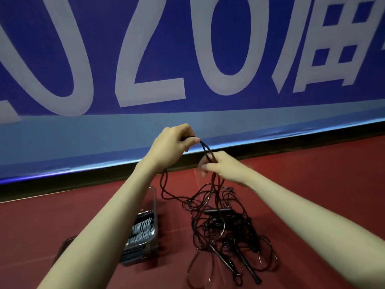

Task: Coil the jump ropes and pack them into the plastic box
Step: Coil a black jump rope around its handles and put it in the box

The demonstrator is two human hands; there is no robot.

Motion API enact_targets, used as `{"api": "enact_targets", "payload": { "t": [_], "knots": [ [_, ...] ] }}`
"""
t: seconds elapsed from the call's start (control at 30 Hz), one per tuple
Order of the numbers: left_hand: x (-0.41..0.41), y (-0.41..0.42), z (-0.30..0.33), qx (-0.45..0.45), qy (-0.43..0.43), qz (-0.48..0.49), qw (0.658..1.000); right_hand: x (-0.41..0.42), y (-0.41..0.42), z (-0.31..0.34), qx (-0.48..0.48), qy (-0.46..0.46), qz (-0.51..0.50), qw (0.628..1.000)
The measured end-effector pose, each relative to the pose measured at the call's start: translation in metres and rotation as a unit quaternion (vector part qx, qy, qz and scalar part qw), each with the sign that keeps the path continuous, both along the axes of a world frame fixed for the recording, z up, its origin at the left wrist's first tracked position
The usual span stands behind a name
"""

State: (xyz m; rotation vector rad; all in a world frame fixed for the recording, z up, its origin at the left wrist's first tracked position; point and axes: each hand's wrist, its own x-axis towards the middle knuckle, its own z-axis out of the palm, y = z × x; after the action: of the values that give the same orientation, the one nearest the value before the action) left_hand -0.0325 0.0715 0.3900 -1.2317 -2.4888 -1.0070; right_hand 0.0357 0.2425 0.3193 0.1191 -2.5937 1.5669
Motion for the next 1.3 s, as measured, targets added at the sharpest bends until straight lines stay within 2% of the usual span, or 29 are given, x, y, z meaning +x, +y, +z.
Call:
{"api": "enact_targets", "payload": {
  "t": [0.07,0.2,0.3,0.4,0.43,0.57,0.63,0.67,0.77,0.8,0.9,1.03,1.13,1.2,1.3],
  "knots": [
    [0.002,0.001,0.005,0.048,0.012,0.012,0.999,0.002,0.002,-0.008,-0.004,-0.013,-0.01,1.0],
    [-0.003,-0.006,0.013,0.171,-0.001,0.051,0.984,0.012,0.026,-0.045,0.148,-0.094,-0.026,0.984],
    [-0.005,-0.008,0.007,0.169,-0.017,0.06,0.984,0.024,0.035,-0.063,0.182,-0.18,-0.033,0.966],
    [-0.004,-0.007,-0.002,0.182,-0.044,0.054,0.981,0.021,0.044,-0.066,0.211,-0.171,-0.113,0.956],
    [-0.004,-0.006,-0.002,0.193,-0.049,0.057,0.978,0.018,0.045,-0.065,0.196,-0.153,-0.136,0.959],
    [-0.004,-0.006,0.002,0.202,-0.041,0.059,0.977,0.01,0.043,-0.047,0.006,-0.041,-0.218,0.975],
    [-0.007,-0.009,-0.002,0.146,-0.044,0.065,0.986,0.008,0.046,-0.032,0.022,0.011,-0.265,0.964],
    [-0.01,-0.011,-0.005,0.123,-0.062,0.066,0.988,0.008,0.047,-0.023,0.014,0.031,-0.279,0.96],
    [-0.023,-0.019,-0.024,0.104,-0.162,0.077,0.978,0.009,0.046,0.0,-0.141,0.071,-0.263,0.952],
    [-0.026,-0.022,-0.031,0.102,-0.193,0.081,0.973,0.01,0.044,0.009,-0.16,0.074,-0.258,0.95],
    [-0.028,-0.025,-0.045,0.084,-0.252,0.068,0.962,0.012,0.037,0.03,-0.098,0.089,-0.256,0.957],
    [-0.012,-0.011,-0.035,0.053,-0.236,-0.034,0.97,0.015,0.019,0.04,0.079,0.095,-0.231,0.965],
    [0.009,0.007,-0.025,0.058,-0.305,-0.115,0.944,0.015,0.011,0.04,0.117,0.11,-0.22,0.962],
    [0.017,0.018,-0.026,0.056,-0.341,-0.122,0.93,0.012,0.012,0.038,0.129,0.113,-0.226,0.959],
    [0.017,0.02,-0.025,0.06,-0.288,-0.071,0.953,0.01,0.016,0.031,0.151,0.111,-0.202,0.961]
  ]
}}
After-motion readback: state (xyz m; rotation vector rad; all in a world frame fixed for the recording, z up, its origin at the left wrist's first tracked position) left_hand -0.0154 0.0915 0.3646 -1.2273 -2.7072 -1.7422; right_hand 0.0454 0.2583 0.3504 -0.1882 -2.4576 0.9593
